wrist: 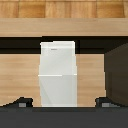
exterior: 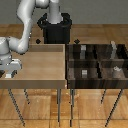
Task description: Place the milk carton into the appropriate compartment.
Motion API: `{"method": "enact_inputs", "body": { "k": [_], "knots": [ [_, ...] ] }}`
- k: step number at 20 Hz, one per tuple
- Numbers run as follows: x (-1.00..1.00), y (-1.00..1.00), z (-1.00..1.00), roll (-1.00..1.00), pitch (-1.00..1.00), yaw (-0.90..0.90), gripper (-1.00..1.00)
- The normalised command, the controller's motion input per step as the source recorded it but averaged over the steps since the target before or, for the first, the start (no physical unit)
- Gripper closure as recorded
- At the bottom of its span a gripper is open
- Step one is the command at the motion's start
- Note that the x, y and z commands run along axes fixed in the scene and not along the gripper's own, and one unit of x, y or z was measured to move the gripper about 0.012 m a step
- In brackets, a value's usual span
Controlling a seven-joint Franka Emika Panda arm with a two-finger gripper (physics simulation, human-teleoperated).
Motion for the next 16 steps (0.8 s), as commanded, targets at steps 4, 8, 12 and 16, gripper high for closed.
{"method": "enact_inputs", "body": {
  "k": [4,8,12,16],
  "knots": [
    [0.00,0.00,-0.50,0.00,0.00,0.00,1.00],
    [0.00,0.00,0.00,0.00,0.00,0.00,1.00],
    [0.00,0.00,0.50,0.00,0.00,0.00,1.00],
    [0.00,0.00,1.00,0.00,0.00,0.00,1.00]
  ]
}}
